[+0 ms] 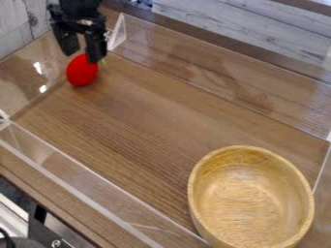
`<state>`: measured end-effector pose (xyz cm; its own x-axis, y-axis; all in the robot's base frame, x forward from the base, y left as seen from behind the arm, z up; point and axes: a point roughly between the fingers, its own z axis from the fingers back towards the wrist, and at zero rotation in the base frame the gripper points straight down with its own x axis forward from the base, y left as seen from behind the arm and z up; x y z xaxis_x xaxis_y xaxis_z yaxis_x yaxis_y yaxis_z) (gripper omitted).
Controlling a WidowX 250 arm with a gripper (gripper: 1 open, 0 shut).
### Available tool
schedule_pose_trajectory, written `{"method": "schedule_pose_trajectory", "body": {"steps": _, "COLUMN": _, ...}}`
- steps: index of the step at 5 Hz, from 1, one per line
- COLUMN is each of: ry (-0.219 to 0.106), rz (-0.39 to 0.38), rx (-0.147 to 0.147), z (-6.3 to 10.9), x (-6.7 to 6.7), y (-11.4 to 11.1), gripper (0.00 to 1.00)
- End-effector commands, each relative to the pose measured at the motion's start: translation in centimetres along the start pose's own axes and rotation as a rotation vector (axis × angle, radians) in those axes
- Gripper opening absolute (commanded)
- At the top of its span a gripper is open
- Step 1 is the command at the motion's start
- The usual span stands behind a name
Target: Move the red object to the right side of the table
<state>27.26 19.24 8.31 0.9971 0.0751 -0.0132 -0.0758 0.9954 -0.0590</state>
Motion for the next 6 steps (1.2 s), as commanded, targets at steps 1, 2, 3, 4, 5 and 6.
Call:
{"method": "schedule_pose_trajectory", "body": {"steps": 1, "ry": -0.066, "rz": 0.009, "rx": 0.024, "z": 1.0, "x": 1.4, "y": 1.5, "gripper": 1.00}}
{"method": "schedule_pose_trajectory", "body": {"steps": 2, "ry": -0.072, "rz": 0.015, "rx": 0.008, "z": 0.1, "x": 2.2, "y": 1.7, "gripper": 1.00}}
{"method": "schedule_pose_trajectory", "body": {"steps": 3, "ry": -0.078, "rz": 0.020, "rx": -0.003, "z": -0.6, "x": 3.0, "y": 2.0, "gripper": 1.00}}
{"method": "schedule_pose_trajectory", "body": {"steps": 4, "ry": -0.080, "rz": 0.026, "rx": -0.012, "z": -1.3, "x": 3.6, "y": 2.2, "gripper": 1.00}}
{"method": "schedule_pose_trajectory", "body": {"steps": 5, "ry": -0.078, "rz": 0.036, "rx": -0.021, "z": -1.9, "x": 4.1, "y": 2.1, "gripper": 1.00}}
{"method": "schedule_pose_trajectory", "body": {"steps": 6, "ry": -0.075, "rz": 0.047, "rx": -0.031, "z": -2.3, "x": 4.5, "y": 2.0, "gripper": 1.00}}
